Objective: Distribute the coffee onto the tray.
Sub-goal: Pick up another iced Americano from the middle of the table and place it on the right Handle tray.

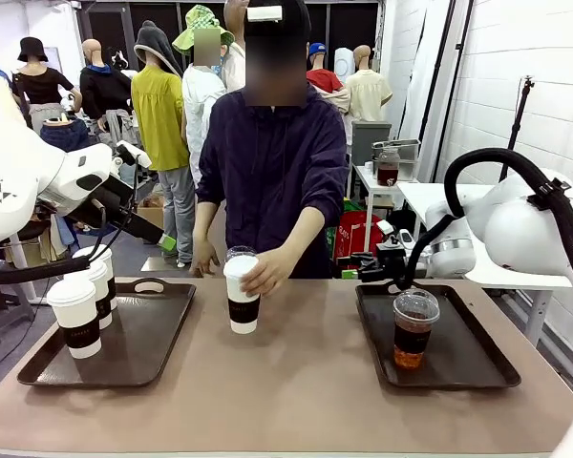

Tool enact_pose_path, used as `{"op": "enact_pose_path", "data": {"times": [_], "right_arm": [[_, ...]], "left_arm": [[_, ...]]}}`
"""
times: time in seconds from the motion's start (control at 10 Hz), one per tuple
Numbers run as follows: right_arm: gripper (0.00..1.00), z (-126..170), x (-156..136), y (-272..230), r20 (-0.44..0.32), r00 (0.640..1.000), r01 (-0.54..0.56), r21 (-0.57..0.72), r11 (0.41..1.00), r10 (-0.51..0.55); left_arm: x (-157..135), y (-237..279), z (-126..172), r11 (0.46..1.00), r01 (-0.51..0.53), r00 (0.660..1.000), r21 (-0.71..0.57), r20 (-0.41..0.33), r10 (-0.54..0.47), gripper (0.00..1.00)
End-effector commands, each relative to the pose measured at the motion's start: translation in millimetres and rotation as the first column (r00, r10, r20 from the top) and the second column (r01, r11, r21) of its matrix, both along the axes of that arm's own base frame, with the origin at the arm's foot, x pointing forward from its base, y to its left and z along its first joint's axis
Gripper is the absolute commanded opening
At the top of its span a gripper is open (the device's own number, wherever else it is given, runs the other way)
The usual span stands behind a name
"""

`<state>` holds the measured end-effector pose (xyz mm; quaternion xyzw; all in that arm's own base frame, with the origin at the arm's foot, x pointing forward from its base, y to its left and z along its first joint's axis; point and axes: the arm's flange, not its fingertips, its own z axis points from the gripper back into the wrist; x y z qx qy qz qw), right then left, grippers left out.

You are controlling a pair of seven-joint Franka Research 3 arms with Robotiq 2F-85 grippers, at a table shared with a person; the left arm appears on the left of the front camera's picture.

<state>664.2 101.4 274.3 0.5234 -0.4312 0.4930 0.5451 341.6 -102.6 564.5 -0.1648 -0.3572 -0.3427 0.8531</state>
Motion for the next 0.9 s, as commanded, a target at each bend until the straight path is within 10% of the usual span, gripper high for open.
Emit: {"op": "enact_pose_path", "data": {"times": [0.0, 0.8], "right_arm": [[1.00, 4, -19, -7, -0.026, 1.000, -0.007, -0.007, 1.000, 0.007], [1.00, 1, -15, -23, -0.028, 1.000, 0.012, 0.006, 1.000, -0.012]], "left_arm": [[1, 2, -1, 1.000, 0.004, 1.000, -0.008, -0.004, -0.004, 1.00], [1, 2, -1, 1.000, 0.004, 1.000, -0.008, -0.004, -0.004, 1.00]]}}
